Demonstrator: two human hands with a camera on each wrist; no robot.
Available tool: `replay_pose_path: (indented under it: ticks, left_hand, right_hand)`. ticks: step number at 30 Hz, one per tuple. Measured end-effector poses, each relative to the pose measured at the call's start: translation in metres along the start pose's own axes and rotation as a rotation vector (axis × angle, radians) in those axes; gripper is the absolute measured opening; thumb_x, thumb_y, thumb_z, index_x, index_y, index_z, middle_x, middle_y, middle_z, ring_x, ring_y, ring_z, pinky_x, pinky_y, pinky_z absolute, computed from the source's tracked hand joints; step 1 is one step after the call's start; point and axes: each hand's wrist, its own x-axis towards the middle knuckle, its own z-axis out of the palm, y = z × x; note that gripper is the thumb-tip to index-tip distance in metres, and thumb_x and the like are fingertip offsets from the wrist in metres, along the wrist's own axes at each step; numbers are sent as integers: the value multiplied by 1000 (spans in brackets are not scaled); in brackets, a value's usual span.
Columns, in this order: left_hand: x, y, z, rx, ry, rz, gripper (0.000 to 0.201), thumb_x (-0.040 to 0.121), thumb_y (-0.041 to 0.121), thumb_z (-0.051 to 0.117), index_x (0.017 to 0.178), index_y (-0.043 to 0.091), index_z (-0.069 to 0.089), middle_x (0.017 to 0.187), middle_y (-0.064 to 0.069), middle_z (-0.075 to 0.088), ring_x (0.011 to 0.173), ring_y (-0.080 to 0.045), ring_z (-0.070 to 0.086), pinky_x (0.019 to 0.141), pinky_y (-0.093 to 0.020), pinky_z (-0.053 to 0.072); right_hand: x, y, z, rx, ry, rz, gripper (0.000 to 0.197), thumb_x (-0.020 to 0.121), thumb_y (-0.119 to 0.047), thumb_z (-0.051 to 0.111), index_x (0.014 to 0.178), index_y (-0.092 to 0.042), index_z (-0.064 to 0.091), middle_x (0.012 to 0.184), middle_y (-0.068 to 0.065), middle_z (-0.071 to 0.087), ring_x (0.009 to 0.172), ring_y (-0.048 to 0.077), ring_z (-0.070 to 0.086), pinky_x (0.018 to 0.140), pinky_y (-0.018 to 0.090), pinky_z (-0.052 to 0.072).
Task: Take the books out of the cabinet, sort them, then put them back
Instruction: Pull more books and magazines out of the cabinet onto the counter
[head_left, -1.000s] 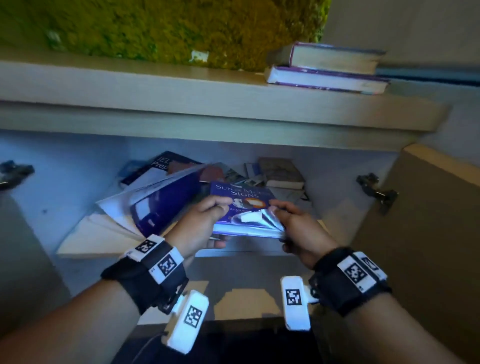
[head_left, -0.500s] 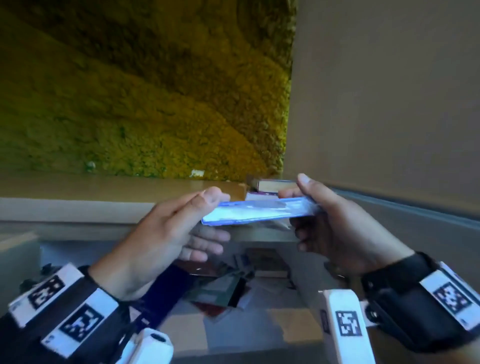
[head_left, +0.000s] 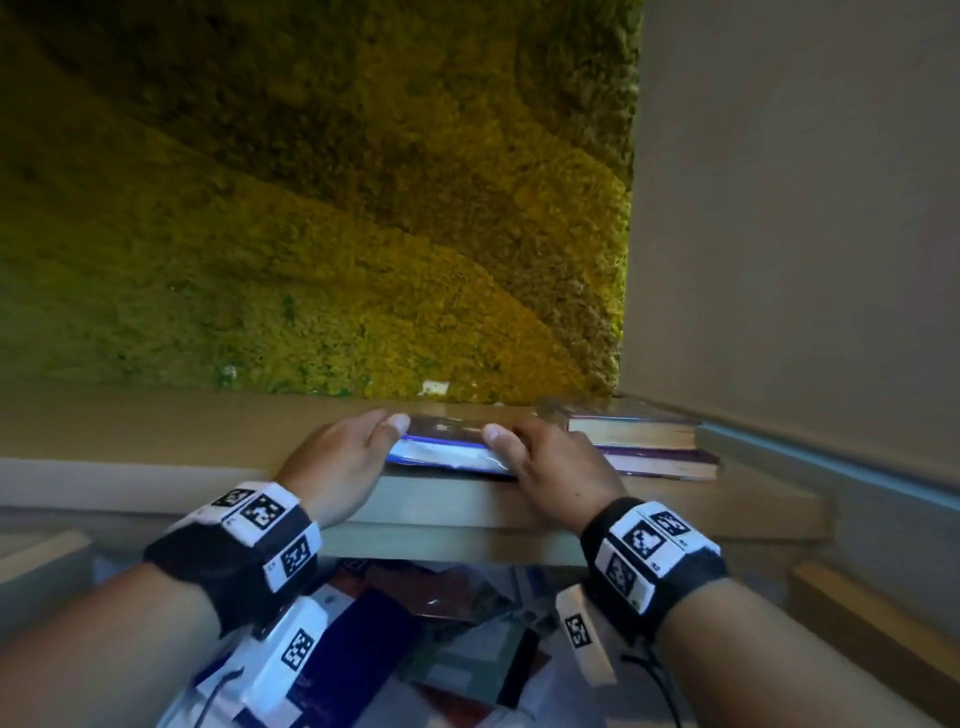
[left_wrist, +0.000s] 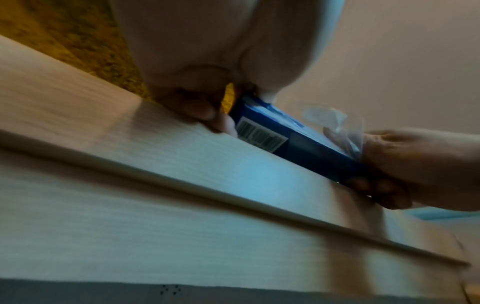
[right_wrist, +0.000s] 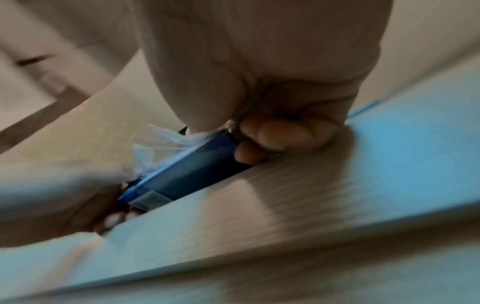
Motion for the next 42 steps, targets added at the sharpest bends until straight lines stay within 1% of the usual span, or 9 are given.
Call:
replay_pose_path:
  ticks: [4,10,15,24,27,32,34,38,42]
  left_hand:
    - [11,-14,14,262,28,38,53,92,72,24,114,44,63,111,1,69,103,-28,64,85,-38,52]
    - [-12,-10,31,217,250,103,30,96,50,49,118,39,65,109,-3,52,109,-29,52,98,-45,38]
    - [-82,-49,62,94,271,446,22,90,30,59,97,17,75,92,-4,54,93,-28,54,82,-41,42]
    - [-116,-219,137,173,-397,-528,65,90,47,63,147,25,43,148,-16,41,130,-33,50,110,-42,41]
    - [-109,-255,146,238,-410,-648,71,91,47,63,151,19,36,155,-16,33,138,-34,42,115,-39,35]
    - [-102,-295,167,210,-314,-769,91,87,54,65,156,12,24,162,-15,25,147,-31,28,118,-38,27]
    - [-101,-309,174,157,-346,-893,117,71,76,65,158,15,16,164,-13,20,149,-32,25,120,-44,27]
    - [-99,-307,187,83,-385,-917,148,35,93,59,157,17,24,161,-14,29,145,-33,34,117,-46,32]
    - [-102,-301,203,321,-553,-840,134,33,106,37,140,27,48,151,-10,45,137,-31,42,112,-43,37]
  right_hand:
    - [17,8,5,-275,-38,-23,56,97,-74,32,114,-36,69,106,8,73,99,35,67,73,41,49]
    - [13,4,10,-324,47,58,48,101,-60,43,118,-18,57,113,20,70,105,40,66,80,45,50]
    - [-54,9,55,-33,269,-141,26,98,-45,55,89,-21,57,79,12,68,82,39,66,68,45,51]
    - [-103,61,263,759,-356,548,14,98,-15,53,88,-13,62,70,10,63,60,27,55,59,43,47]
    - [-100,61,315,905,-478,711,7,96,-15,58,101,-19,57,71,9,54,61,24,49,56,35,39]
    - [-100,75,398,811,-544,681,93,64,-59,65,146,-20,46,124,3,66,99,22,60,88,36,49]
    - [-93,74,396,843,-541,694,79,79,-47,68,149,-22,42,139,5,61,111,27,65,85,38,60]
    - [-81,84,403,977,-502,705,52,96,-28,66,143,-27,46,128,2,65,84,21,64,55,30,56]
    - [-73,88,406,957,-465,673,44,90,-32,67,130,-36,50,122,0,72,91,25,71,57,31,54]
